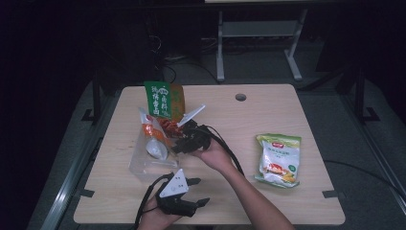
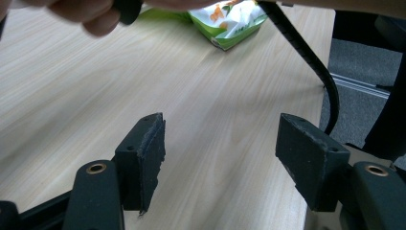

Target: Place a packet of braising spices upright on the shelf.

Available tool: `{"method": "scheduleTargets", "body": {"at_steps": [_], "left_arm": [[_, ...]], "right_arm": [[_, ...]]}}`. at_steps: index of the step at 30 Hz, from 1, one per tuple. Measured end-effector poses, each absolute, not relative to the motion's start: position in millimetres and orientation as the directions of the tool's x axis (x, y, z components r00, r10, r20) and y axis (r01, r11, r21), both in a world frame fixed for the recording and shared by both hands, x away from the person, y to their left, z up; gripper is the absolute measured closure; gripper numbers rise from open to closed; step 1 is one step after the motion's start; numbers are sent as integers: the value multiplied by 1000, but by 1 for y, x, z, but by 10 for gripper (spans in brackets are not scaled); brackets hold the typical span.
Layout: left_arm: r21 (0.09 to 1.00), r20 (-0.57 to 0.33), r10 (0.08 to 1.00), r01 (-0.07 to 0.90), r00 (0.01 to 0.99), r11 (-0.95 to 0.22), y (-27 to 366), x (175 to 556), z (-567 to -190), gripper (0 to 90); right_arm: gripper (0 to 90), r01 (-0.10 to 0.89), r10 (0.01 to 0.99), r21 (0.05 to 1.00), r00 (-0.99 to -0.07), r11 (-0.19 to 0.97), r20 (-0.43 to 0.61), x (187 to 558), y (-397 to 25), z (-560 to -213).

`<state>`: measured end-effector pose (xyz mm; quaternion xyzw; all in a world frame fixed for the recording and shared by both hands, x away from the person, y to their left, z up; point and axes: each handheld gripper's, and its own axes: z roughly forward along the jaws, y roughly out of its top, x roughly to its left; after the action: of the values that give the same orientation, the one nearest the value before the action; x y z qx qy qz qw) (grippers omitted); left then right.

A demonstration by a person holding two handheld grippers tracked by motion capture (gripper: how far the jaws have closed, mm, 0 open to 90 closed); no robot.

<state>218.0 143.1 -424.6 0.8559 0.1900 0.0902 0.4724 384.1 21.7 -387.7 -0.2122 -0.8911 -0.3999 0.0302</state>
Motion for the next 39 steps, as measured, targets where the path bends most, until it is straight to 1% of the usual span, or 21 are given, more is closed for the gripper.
{"method": "scheduleTargets", "body": {"at_steps": [5,7,11,21,28,32,39], "left_arm": [[841,-27,415,245,909,-482,143,219,-425,329],[840,-31,415,249,909,-482,143,219,-425,329],[844,-33,418,249,908,-475,143,220,-424,329],[848,-36,426,253,904,-466,145,222,-423,326],[841,-29,430,255,902,-477,146,223,-422,321],[844,-32,435,257,900,-470,145,223,-423,317],[845,-28,433,252,901,-471,145,224,-423,313]], "right_arm": [[593,403,366,721,-904,563,219,383,-1,-383],[584,427,383,717,-893,551,238,381,-9,-382],[569,441,400,722,-883,533,244,380,-26,-381],[527,451,429,723,-872,523,234,375,-63,-378],[504,478,478,719,-848,505,229,371,-99,-377],[499,506,505,701,-830,503,236,368,-119,-379],[472,541,562,701,-792,464,238,360,-154,-383]]}}
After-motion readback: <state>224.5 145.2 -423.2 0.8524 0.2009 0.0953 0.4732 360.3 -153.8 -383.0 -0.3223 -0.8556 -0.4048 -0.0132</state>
